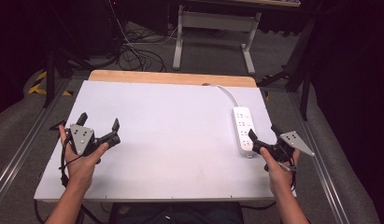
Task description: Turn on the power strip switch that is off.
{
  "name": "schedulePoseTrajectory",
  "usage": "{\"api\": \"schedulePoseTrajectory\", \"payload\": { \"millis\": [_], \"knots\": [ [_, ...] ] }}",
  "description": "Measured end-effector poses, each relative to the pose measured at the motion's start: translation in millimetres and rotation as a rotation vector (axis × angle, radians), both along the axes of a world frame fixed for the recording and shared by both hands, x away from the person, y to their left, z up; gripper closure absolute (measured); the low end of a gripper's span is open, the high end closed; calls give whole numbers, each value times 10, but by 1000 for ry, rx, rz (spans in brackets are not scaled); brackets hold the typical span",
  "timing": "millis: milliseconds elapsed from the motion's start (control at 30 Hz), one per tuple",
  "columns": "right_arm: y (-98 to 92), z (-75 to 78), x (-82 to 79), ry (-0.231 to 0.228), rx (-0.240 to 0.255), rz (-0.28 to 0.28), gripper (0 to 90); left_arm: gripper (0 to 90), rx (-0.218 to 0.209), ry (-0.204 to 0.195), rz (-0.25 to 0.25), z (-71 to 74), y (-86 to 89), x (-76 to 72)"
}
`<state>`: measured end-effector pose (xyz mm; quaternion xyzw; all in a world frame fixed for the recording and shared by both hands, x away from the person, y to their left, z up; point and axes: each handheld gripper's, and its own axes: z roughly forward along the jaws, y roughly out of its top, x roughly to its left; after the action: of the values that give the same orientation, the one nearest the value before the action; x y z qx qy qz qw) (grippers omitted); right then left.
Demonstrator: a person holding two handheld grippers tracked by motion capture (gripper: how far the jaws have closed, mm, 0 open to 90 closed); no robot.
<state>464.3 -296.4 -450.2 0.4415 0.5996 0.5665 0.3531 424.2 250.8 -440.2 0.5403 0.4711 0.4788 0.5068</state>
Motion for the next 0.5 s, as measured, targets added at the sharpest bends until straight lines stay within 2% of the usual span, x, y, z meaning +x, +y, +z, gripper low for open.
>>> {"api": "schedulePoseTrajectory", "payload": {
  "millis": [200, 433, 500],
  "knots": [
    [-21, 6, -34, -7, -1, -6, 32, 25, -7, 4, -7, 0, -5, 4],
    [17, 13, -53, -15, -41, -1, 39, 27, -14, 5, -8, 0, 8, 16],
    [21, 15, -51, -12, -36, -2, 75, 29, -14, 7, -9, -2, 7, 19]
  ]
}}
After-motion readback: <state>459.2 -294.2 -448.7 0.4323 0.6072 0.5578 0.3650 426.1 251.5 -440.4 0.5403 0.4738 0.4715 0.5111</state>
